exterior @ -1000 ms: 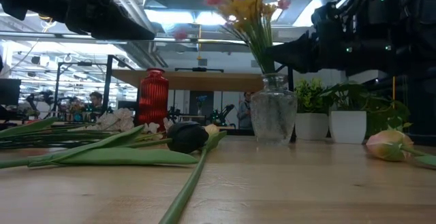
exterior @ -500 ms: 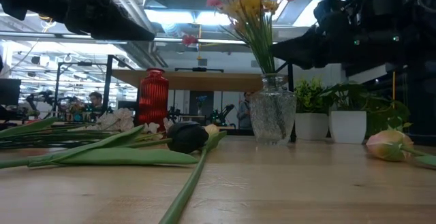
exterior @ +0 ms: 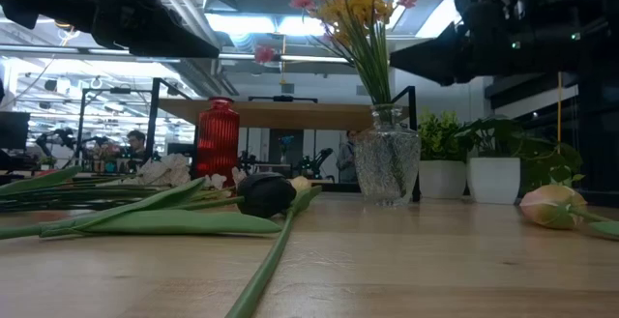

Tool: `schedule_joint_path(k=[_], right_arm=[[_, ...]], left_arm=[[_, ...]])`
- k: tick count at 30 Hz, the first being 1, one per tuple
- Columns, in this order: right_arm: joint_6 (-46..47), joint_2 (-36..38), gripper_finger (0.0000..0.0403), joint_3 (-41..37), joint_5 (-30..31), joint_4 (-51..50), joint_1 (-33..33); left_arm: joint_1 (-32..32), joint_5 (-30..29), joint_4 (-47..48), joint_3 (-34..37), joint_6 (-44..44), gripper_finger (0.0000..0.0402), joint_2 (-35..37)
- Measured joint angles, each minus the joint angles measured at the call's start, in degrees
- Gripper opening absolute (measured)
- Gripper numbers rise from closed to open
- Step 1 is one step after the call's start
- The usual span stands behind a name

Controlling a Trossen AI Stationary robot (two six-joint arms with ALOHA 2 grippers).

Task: Pick and place flowers into a vace then onto a shelf
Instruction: Put the white flowers into the transparent flower vase

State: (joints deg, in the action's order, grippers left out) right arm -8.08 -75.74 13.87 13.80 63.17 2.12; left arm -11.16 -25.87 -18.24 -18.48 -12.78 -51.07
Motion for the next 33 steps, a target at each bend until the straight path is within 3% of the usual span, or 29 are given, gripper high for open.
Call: schedule_joint_path(k=[10,15,21,28,33], right_arm=[[1.90,7.51,0.0122,0.01,0.33,-8.17,2.63],[1.80,12.02,0.0088,0.07,0.33,-10.92,4.19],[1.70,17.33,0.0011,5.64,0.31,-27.11,6.14],[3.96,16.78,0.0006,16.35,0.14,-48.29,9.01],[4.57,15.99,0.0006,16.29,0.35,-49.09,12.89]], left_arm=[[0.01,0.00,0.00,0.00,-0.02,0.0004,0.00],[0.00,0.00,-0.25,0.00,0.00,0.0004,0.02],[0.02,0.83,-0.67,0.00,-0.02,0.0004,0.02],[-0.02,10.35,-0.66,0.02,-0.91,0.0003,0.02],[-0.87,8.74,-0.58,0.00,1.85,0.0003,0.02]])
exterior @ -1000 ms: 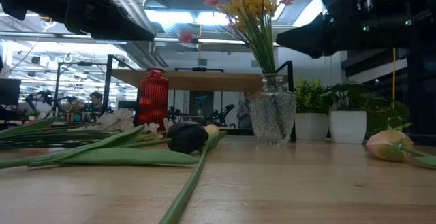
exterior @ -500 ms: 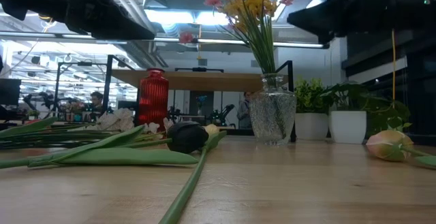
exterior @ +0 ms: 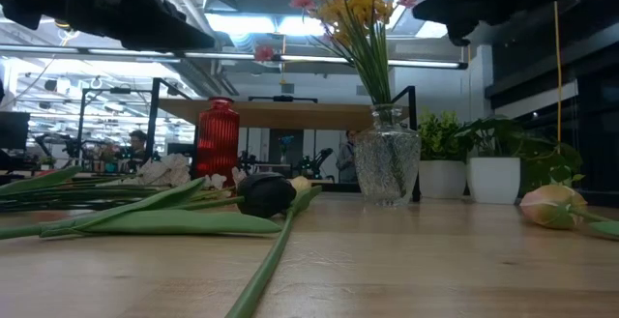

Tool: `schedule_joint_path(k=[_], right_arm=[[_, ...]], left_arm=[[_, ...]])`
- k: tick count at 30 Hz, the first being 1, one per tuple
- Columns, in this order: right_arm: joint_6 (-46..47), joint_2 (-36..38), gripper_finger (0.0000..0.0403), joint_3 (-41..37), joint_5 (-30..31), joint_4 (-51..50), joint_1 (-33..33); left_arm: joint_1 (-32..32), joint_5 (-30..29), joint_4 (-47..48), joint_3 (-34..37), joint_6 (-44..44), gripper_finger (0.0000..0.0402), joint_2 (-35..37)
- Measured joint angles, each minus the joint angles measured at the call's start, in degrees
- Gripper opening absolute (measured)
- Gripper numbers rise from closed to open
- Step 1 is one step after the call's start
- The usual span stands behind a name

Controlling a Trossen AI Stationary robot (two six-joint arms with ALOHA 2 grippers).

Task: Pick and place flowers into a vace then onto a shelf
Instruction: Put the white flowers into the transparent flower vase

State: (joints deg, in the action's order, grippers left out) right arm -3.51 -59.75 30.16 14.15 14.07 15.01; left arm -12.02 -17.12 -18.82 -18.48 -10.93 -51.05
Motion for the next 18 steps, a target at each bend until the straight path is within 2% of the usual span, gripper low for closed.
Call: schedule_joint_path(k=[4,8,13,18], right_arm=[[-0.01,-0.02,0.0002,-3.63,1.21,5.58,2.07],[0.33,-0.02,0.0006,-7.38,1.27,10.66,2.88],[0.33,-0.04,0.0005,-9.03,1.29,12.29,2.88],[-0.88,-0.04,0.0003,-9.04,1.29,12.56,2.88]], left_arm=[[-2.88,-3.08,1.00,-0.27,1.20,0.0002,-0.02],[-7.90,-9.39,5.29,-3.28,5.40,0.0002,-1.95],[-13.56,-17.29,19.31,-11.03,17.49,0.0002,-8.89],[-16.56,-18.91,38.62,-22.37,34.35,0.0002,-17.95]])
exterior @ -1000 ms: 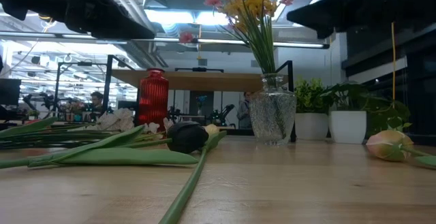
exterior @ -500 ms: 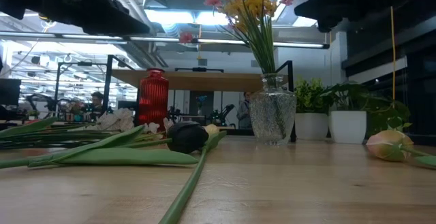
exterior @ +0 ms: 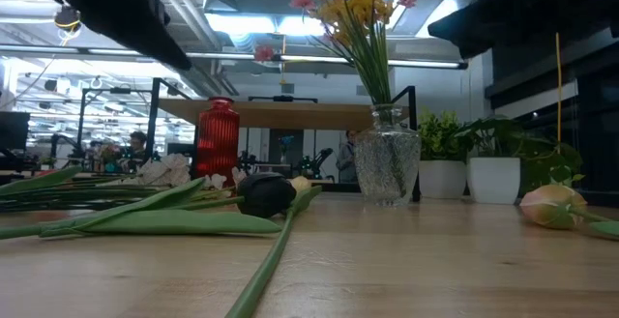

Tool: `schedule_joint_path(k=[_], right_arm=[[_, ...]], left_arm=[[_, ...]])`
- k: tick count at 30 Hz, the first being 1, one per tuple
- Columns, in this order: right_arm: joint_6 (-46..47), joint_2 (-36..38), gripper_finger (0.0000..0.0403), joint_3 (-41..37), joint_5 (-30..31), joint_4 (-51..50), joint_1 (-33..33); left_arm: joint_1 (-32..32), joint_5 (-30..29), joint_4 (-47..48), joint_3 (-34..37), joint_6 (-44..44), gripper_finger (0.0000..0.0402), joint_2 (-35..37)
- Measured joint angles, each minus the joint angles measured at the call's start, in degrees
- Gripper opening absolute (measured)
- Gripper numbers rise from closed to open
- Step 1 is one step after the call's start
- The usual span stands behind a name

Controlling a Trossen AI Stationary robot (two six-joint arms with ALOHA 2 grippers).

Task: Pick and place flowers into a vace then onto a shelf
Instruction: Put the white flowers into the transparent flower vase

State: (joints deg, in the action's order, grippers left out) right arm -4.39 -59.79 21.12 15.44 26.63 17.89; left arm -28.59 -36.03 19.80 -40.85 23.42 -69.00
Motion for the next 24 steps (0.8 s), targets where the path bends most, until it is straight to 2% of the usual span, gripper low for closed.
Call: schedule_joint_path(k=[7,12,17,24], right_arm=[[-1.45,0.00,0.0010,-0.02,0.00,0.31,0.00],[-1.98,0.00,0.0004,-0.02,0.00,0.37,0.00],[-1.07,0.00,0.0007,-0.02,0.00,0.86,0.00],[-0.52,0.02,0.0015,-0.04,-0.02,2.76,0.00]], left_arm=[[-2.13,6.18,26.09,-16.79,20.54,0.0002,-11.77],[-2.98,12.98,39.54,-25.47,34.28,0.0002,-17.55],[-3.98,20.12,42.20,-28.69,43.05,0.0002,-20.64],[-5.15,22.07,41.70,-28.75,46.34,0.0004,-23.14]])
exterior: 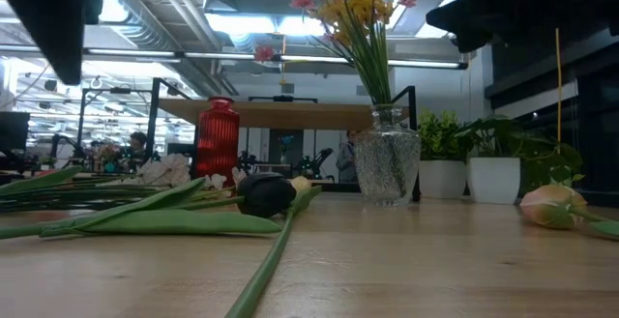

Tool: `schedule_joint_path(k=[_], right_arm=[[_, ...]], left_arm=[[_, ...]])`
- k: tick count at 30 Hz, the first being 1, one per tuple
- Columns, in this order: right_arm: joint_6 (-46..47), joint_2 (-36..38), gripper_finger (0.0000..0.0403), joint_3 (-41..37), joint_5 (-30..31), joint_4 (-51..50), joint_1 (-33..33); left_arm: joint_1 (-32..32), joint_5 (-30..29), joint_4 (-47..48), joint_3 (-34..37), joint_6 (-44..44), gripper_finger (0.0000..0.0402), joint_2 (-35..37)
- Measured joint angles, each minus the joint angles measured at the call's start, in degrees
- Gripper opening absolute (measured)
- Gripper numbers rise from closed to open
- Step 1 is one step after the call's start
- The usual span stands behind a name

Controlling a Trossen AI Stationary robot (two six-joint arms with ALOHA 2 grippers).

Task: Pick and place flowers into a vace then onto a shelf
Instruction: Put the white flowers into the transparent flower vase

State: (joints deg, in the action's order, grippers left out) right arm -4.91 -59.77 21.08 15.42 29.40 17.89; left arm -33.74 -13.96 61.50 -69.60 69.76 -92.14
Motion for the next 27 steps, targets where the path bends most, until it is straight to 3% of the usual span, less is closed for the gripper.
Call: schedule_joint_path(k=[7,27], right_arm=[[0.74,0.00,0.0005,0.00,0.00,0.05,0.00],[2.90,0.00,0.0005,0.00,-3.48,-0.47,0.00]], left_arm=[[0.06,-1.50,-0.01,0.02,2.09,0.0041,-2.86],[-0.07,1.19,-0.22,0.07,12.83,0.0222,-5.70]])
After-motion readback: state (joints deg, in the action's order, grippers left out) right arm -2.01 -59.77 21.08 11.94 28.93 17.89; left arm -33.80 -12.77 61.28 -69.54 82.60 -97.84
